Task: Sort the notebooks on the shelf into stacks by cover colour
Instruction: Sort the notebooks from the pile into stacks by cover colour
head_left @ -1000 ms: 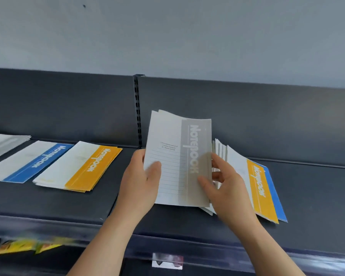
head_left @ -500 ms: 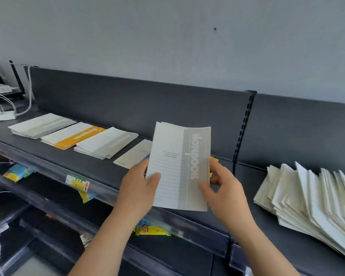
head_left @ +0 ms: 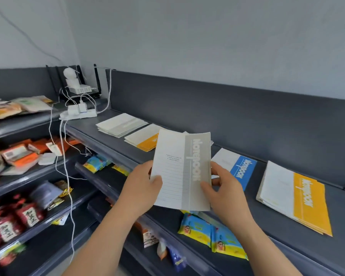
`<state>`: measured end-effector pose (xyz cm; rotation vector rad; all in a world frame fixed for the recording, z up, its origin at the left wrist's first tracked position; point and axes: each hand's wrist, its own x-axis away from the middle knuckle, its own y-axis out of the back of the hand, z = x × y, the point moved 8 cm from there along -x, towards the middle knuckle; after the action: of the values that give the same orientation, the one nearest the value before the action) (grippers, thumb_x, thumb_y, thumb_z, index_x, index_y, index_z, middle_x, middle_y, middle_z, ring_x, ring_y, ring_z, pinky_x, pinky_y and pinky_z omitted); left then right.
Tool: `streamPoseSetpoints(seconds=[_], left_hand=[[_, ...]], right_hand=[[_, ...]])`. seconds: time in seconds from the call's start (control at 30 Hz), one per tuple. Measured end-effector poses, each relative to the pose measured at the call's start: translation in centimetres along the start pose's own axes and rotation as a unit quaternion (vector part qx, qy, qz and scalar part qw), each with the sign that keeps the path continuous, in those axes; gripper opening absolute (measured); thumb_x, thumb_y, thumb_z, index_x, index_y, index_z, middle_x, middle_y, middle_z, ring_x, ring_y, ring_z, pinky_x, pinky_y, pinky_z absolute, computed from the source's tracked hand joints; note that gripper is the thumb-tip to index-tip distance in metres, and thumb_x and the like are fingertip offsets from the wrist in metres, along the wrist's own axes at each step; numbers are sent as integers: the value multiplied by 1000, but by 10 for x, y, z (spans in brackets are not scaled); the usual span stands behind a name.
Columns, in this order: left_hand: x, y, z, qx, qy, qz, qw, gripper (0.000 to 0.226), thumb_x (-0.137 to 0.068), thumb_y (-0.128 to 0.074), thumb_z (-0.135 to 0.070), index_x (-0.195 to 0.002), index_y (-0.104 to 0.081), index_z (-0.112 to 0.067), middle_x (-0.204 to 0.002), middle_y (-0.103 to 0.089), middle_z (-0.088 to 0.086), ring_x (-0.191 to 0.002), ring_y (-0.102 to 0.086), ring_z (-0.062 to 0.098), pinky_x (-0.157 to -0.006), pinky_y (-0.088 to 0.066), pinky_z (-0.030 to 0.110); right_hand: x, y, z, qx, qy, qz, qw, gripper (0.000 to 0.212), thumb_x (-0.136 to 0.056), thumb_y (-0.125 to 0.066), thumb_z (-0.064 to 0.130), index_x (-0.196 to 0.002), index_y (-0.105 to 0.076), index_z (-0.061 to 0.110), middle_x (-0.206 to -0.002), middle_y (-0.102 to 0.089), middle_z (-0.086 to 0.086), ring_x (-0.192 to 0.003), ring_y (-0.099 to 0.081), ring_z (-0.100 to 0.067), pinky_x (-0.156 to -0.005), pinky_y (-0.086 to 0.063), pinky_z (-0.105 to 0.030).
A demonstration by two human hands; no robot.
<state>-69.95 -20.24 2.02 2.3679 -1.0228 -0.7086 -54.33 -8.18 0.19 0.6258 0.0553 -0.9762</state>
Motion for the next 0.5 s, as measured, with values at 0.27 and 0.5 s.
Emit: streamPoseSetpoints(seconds=[0.27,0.5], left_hand=[[-53,43,71,5,56,-44,997,31,-95,-49,-13,-118,-59,-32,-108,-62,-18,-89,-55,-5,-56,-41,3],[-133,66,111,-10,49,-73,996,33,-95,-49,-10,-117,-60,-32,-102,-59,-24,-82,-50,-14,-56,-38,1]], right_hand=[[-69,-77,15,6,16,34,999,34,-89,-55,19,-108,-48,46,-104,-61,11,-84,-60,-4,-70,-56,-28],[-154,-128,16,27,14,58,998,37,-90,-56,22,-125,-50,35,-108,-59,14,-87,-59,-4,-70,-53,-22]])
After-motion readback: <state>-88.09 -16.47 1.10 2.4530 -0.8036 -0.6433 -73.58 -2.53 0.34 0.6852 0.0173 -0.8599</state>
